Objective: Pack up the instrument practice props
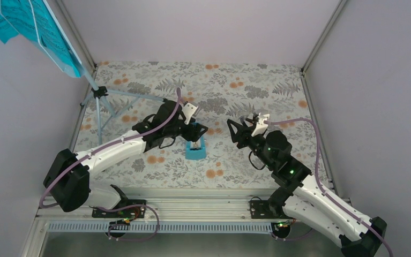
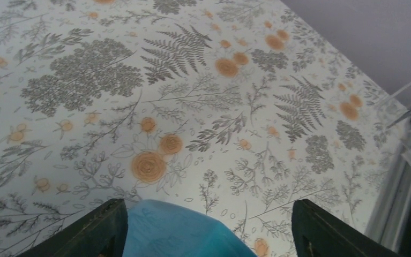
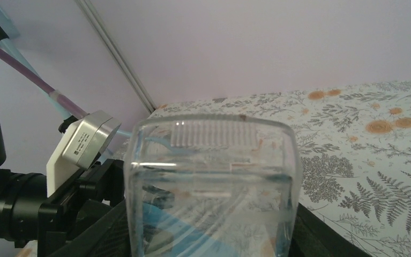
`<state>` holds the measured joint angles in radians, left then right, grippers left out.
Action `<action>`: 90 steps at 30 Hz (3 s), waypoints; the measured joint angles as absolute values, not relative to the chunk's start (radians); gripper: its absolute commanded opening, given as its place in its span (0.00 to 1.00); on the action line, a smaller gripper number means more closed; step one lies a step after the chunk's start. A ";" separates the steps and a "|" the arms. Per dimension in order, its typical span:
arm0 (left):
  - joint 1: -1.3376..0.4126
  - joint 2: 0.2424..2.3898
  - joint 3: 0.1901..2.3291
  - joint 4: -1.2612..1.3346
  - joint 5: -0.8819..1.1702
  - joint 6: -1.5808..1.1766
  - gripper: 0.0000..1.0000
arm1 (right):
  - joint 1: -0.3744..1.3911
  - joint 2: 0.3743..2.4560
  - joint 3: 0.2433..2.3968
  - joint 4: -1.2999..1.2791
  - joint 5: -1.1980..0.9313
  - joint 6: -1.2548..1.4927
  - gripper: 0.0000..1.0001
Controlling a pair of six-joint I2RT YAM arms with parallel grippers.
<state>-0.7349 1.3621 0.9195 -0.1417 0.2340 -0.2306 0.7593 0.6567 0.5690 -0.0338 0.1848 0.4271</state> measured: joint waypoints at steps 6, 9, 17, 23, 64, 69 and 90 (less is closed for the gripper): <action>-0.751 1.364 0.920 -0.149 0.165 -0.231 0.54 | 0.759 0.653 0.548 -0.034 0.189 0.437 0.44; -0.757 1.364 0.920 -0.139 0.137 -0.228 0.49 | 0.759 0.654 0.546 -0.034 0.189 0.439 0.44; -0.762 1.363 0.918 -0.107 0.054 -0.268 0.39 | 0.759 0.654 0.540 -0.034 0.189 0.439 0.44; -0.775 1.363 0.916 -0.088 -0.025 -0.311 0.37 | 0.759 0.654 0.510 -0.031 0.190 0.439 0.44; -0.362 1.177 0.987 -0.126 0.245 -0.126 0.98 | 1.047 1.184 0.353 0.573 0.337 0.206 0.46; -0.362 1.143 0.986 -0.129 0.222 -0.086 0.97 | 1.048 1.229 0.374 0.629 0.369 0.177 0.46; -0.362 1.145 0.981 -0.137 0.221 -0.055 0.96 | 1.053 1.391 0.420 0.767 0.406 0.093 0.45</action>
